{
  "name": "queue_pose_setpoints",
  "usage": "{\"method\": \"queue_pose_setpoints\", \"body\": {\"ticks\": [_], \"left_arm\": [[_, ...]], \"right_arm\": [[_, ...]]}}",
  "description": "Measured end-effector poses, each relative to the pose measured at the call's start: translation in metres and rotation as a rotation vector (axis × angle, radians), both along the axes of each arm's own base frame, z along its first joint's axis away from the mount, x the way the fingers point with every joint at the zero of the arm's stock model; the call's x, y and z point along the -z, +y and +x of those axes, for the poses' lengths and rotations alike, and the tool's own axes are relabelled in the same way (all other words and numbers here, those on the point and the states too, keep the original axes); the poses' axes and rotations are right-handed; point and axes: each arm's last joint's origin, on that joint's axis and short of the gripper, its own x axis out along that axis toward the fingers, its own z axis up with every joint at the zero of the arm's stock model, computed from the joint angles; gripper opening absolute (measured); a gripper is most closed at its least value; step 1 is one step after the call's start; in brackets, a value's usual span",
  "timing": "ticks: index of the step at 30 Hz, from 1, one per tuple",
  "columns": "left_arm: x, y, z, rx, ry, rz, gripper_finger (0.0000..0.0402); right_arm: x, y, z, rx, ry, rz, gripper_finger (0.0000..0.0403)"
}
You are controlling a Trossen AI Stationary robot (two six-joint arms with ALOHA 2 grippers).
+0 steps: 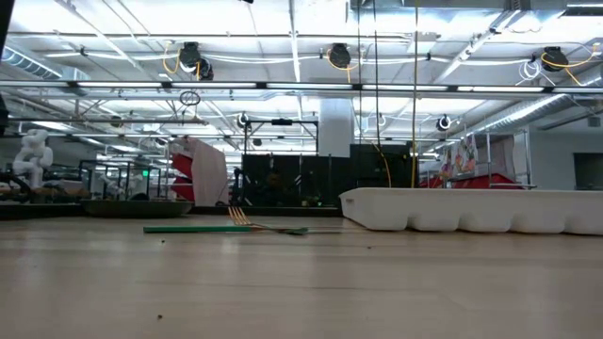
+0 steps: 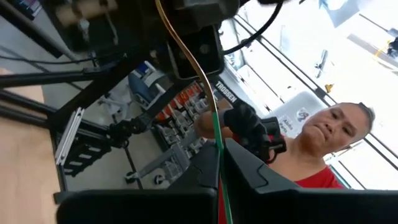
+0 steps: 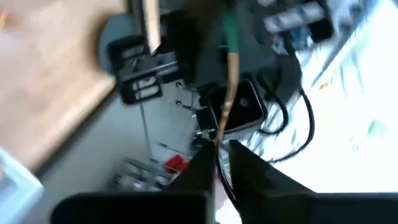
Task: Sort silverware
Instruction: Put the green fork on the silverware organizer
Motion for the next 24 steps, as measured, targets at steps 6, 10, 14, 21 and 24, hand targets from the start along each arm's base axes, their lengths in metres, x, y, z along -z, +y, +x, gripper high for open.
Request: {"method": "queue_pose_setpoints", "body": {"ticks": [6,10,14,21,24], "left_arm": [[-0.002,0.001,0.0,-0.024,-0.018,0.005,0.0007],[-0.002,0.003,0.0,-0.031,-0.022,0.006,0.0007],[-0.003,0.003,0.0,-0.035,-0.027,0.006,0.0006],[-0.004,0.008,-0.001,-0.075,-0.043,0.008,0.0006],[-0.005,0.01,-0.001,-0.08,-0.054,0.007,0.0006]], "right_arm": [[-0.006,-0.003,0.003,0.104,-0.162,0.147,0.0087],[-0.011,-0.004,0.003,0.167,-0.249,0.191,0.0143],[-0.017,-0.004,0.003,0.203,-0.316,0.211,0.0176],[-0.022,-0.007,0.0,0.278,-0.378,0.231,0.0188],[-0.022,-0.007,0.0,0.278,-0.376,0.227,0.0186]]}}
